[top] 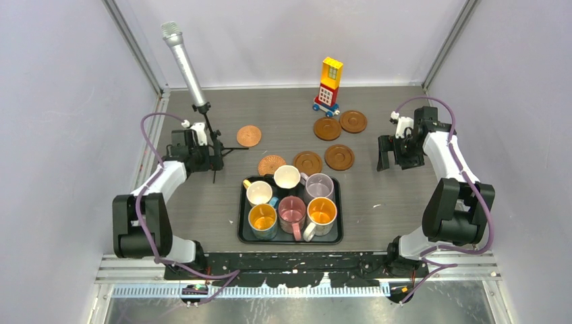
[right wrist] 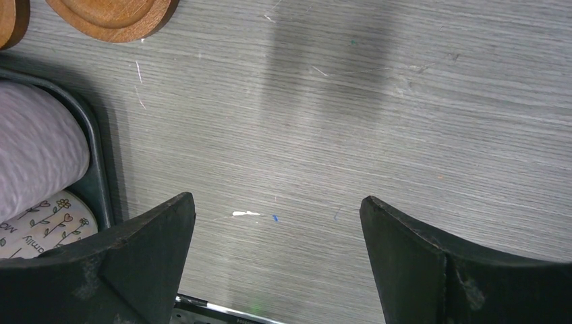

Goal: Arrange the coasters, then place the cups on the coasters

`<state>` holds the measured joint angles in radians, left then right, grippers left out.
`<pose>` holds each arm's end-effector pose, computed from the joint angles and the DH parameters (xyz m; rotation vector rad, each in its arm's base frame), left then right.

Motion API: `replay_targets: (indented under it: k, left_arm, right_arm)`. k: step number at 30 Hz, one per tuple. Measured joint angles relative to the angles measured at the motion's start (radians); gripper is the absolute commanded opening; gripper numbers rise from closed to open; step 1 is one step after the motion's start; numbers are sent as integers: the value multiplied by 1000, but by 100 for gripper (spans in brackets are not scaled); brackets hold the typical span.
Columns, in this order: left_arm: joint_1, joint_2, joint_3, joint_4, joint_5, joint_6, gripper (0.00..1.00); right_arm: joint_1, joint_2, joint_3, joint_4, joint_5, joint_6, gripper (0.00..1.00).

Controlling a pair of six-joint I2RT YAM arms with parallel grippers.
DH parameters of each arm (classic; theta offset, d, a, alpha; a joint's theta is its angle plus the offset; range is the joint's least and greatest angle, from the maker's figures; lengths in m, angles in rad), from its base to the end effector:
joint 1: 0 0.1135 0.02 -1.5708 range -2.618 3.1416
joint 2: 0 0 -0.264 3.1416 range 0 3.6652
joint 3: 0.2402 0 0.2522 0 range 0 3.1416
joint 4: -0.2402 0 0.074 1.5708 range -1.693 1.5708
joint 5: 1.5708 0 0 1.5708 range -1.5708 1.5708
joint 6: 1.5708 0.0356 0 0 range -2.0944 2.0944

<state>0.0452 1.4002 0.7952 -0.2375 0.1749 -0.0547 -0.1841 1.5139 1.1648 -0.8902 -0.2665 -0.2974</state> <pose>0.2834 0.0066 0.2023 -0.0398 2.4071 -0.2153 0.2878 -0.0440 0.2472 -0.2170 2.7394 0.2481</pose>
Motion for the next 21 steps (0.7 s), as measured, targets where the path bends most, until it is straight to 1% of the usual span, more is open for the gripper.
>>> replay_targets:
  k: [7,11,21]
  left_arm:
    - [-2,110,2,115,-60,-39,90]
    - [-2,169,22,137,-83,-64,89]
    - [4,302,166,159,-139,-80,89]
  right_arm:
    - [0,22,25,-9,5,0,96]
    - [0,25,35,-17,10,-1,96]
    - [0,40,47,-24,23,-7,96]
